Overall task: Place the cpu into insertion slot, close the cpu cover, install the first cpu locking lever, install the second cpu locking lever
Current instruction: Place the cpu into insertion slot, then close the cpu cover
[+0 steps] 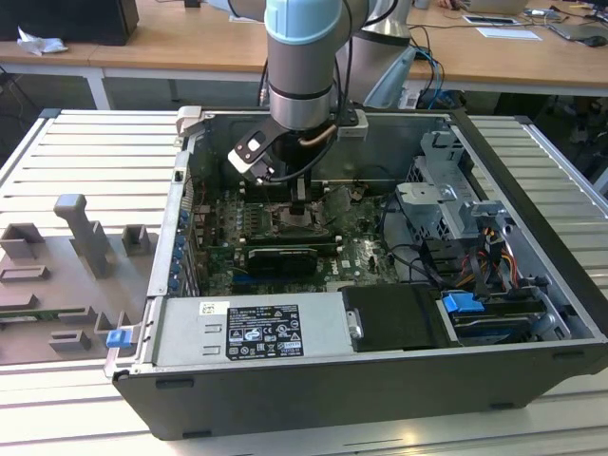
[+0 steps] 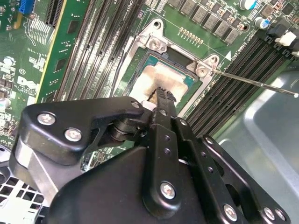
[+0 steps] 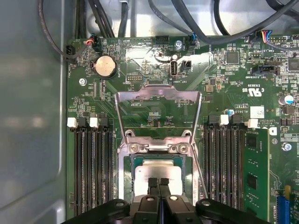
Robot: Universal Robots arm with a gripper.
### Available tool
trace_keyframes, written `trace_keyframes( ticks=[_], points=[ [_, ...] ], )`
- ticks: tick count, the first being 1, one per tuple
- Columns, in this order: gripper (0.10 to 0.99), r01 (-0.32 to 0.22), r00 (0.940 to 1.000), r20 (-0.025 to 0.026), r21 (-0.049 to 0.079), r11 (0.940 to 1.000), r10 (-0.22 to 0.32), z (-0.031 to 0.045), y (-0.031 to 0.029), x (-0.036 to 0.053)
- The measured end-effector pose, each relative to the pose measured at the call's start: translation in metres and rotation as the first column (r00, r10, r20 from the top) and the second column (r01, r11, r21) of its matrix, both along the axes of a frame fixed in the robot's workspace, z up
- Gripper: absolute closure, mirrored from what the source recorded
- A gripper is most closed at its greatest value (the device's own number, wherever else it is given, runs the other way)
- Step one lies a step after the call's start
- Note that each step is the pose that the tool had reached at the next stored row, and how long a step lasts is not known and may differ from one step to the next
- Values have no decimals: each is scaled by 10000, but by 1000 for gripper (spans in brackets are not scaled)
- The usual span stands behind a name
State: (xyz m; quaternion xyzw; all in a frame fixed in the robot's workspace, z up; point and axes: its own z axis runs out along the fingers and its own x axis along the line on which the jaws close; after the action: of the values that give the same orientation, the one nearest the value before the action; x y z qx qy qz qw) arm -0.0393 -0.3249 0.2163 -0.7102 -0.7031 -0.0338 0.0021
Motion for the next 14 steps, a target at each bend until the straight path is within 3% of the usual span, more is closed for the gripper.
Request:
trace_keyframes(
  ticks=[11,12,13,14],
  points=[
    [980,1,10000,1,2,10000,-1,51,0,1],
    [980,1,10000,-11,-1,10000,-1,53,0,12],
    [980,2,10000,-61,0,10000,-2,53,0,67],
    [980,8,10000,-63,-3,10000,-8,53,0,105]
  ],
)
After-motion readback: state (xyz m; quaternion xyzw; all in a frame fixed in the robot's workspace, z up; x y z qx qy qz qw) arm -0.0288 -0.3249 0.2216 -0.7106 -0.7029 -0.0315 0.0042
